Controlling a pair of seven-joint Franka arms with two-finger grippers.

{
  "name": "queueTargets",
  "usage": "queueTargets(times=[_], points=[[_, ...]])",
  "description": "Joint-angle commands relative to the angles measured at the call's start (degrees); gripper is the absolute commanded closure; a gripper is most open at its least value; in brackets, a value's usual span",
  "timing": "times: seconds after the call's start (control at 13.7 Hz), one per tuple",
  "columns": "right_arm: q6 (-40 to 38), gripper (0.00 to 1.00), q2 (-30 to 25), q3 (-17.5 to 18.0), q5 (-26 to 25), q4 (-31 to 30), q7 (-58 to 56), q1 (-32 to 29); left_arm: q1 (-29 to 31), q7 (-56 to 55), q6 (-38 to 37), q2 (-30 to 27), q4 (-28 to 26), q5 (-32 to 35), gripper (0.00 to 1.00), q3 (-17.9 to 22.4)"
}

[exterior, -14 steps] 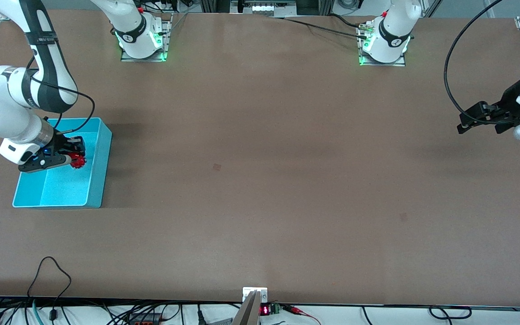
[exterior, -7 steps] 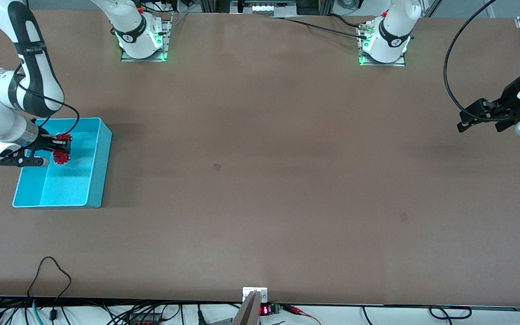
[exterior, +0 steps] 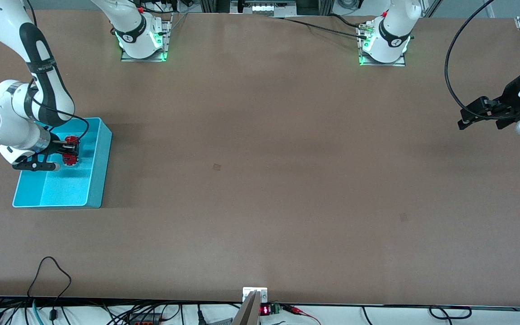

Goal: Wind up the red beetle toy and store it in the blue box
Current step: 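Lift the car with the right gripper and lower it into the box, then open the right gripper to drop the car in the box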

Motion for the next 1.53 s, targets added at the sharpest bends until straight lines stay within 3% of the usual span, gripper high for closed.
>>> queueTargets(times=[0.0,0.07,0.15,0.36,0.44,0.51,0.58,0.87,1.17,1.46], points=[[0.2,0.82,0.1,0.4,-0.1,-0.3,0.3,-1.0,-0.2,0.3,-1.6,0.0,1.4,0.9,0.0,-0.2],[0.2,0.69,0.2,0.5,-0.1,-0.3,0.3,-1.0,-0.4,0.3,-1.6,0.0,1.4,0.9,0.0,-0.2],[0.1,0.49,0.5,0.4,-0.1,-0.3,0.1,-1.1,-0.4,0.3,-1.6,-0.2,1.4,0.9,0.0,-0.2],[-0.1,0.4,0.5,0.4,-0.1,-0.3,-0.1,-1.1,-0.2,0.3,-1.5,-0.1,1.4,0.8,0.0,-0.1],[-0.1,0.3,0.5,0.5,-0.1,-0.3,0.0,-1.1,-0.2,0.3,-1.5,-0.1,1.4,0.8,0.0,-0.1],[-0.1,0.11,0.4,0.5,-0.1,-0.2,0.0,-1.1,-0.2,0.3,-1.5,-0.2,1.4,0.8,0.0,-0.1],[-0.1,0.0,-0.2,0.5,-0.1,-0.1,-0.1,-1.0,-0.2,0.3,-1.5,-0.2,1.4,0.8,0.0,-0.1],[-2.7,0.0,-5.2,2.0,-0.4,2.2,-0.3,-0.7,-0.1,0.3,-1.5,-0.2,1.1,0.3,0.0,0.0],[-21.2,0.0,-10.5,6.8,-0.6,13.7,-0.2,-0.9,0.5,0.3,-1.6,-0.3,0.6,0.3,0.0,0.0],[-40.5,0.0,-12.9,10.6,-0.1,29.8,-0.3,-1.0,0.5,0.3,-1.6,-0.4,0.7,0.3,0.0,-0.1]])
